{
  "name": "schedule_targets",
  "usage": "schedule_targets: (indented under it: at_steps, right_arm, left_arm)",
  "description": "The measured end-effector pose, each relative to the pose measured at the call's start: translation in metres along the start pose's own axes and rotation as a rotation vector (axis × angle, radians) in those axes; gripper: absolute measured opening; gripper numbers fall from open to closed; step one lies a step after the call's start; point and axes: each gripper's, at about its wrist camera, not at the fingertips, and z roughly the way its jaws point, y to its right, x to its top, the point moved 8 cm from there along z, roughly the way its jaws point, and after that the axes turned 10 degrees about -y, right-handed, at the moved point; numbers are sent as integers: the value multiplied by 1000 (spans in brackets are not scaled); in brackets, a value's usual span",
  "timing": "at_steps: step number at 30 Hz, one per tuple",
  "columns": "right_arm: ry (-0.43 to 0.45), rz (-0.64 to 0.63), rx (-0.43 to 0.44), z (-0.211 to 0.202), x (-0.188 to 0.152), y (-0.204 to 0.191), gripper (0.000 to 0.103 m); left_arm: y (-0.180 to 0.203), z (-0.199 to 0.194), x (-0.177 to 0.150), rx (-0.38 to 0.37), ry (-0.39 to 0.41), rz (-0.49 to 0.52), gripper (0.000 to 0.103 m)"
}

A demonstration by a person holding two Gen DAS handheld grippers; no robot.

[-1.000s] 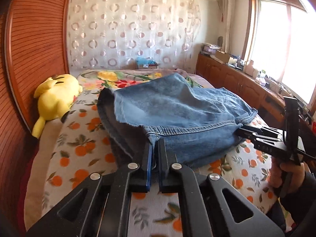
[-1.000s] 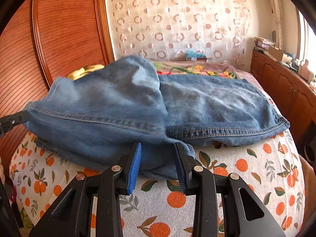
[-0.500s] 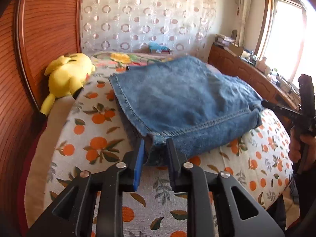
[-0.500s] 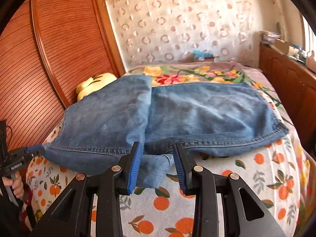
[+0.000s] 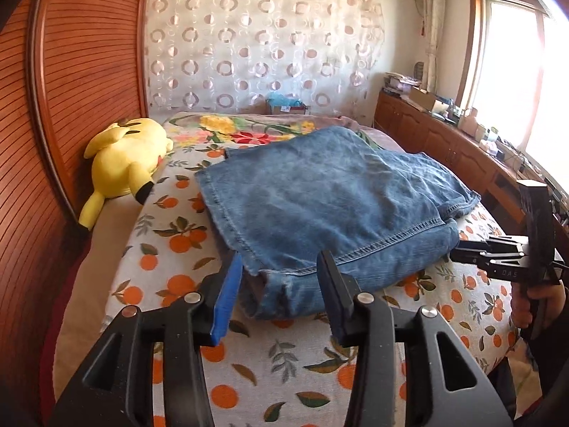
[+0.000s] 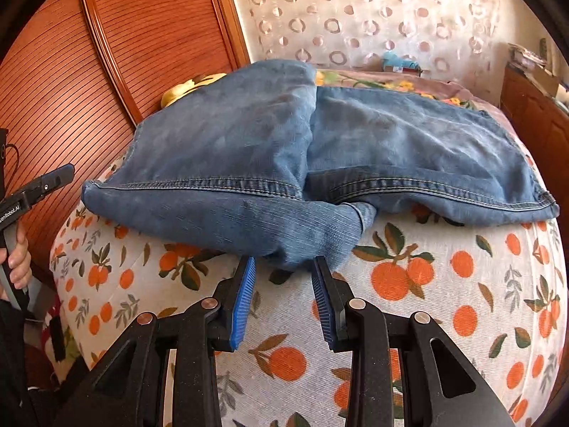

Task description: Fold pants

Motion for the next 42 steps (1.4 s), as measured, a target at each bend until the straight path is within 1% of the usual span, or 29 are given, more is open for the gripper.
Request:
schedule_targets:
  at_steps: [7, 10, 12, 14, 17, 20, 23, 26, 28, 31, 32, 35, 37, 40, 42]
  right_arm:
    - [104, 39, 8, -26, 23, 12, 34]
    - [128, 52, -6, -26, 40, 18, 34]
    - [117, 56, -20, -17, 46, 20, 34]
    - [76, 58, -29, -2, 48, 22, 34]
    - [8, 38, -19, 13, 40, 14, 34]
    - [-31, 12, -28, 19, 28, 13, 34]
    - [-34, 13, -17, 17, 23, 16, 34]
    - [-6, 7, -3, 3, 30, 16, 34]
    - [15, -5, 3, -5, 43, 17, 34]
    - [35, -30, -28, -4, 73, 23, 34]
    - [42, -42, -37, -2, 85, 24, 34]
    - [51, -58, -33, 12, 119, 28, 35]
    - [53, -67, -28, 25, 142, 32, 44]
    - [54, -86, -17, 47, 173, 36, 49]
    - [29, -92, -7, 68, 188, 40, 49]
  left_arm:
    - [21, 7, 5, -12, -9, 42, 45]
    - [27, 13, 5, -13, -20, 57, 45]
    - [31, 17, 6, -12, -24, 68, 45]
    - [33, 20, 7, -11, -28, 78, 45]
    - [32, 25, 9, -6, -35, 83, 45]
    - [25, 30, 14, 11, -39, 84, 45]
    - [15, 33, 21, 25, -38, 76, 45]
    - [-2, 35, 34, 47, -26, 64, 45]
    - [-12, 39, 42, 57, -21, 61, 50]
    - [-29, 46, 56, 65, -14, 62, 55]
    - [-36, 49, 60, 72, -14, 60, 58]
    - [-59, 66, 71, 90, -37, 40, 59]
    - [-72, 79, 74, 90, -64, 27, 59]
    - [-87, 98, 79, 82, -98, 12, 59]
    - [-94, 110, 84, 65, -113, 3, 59]
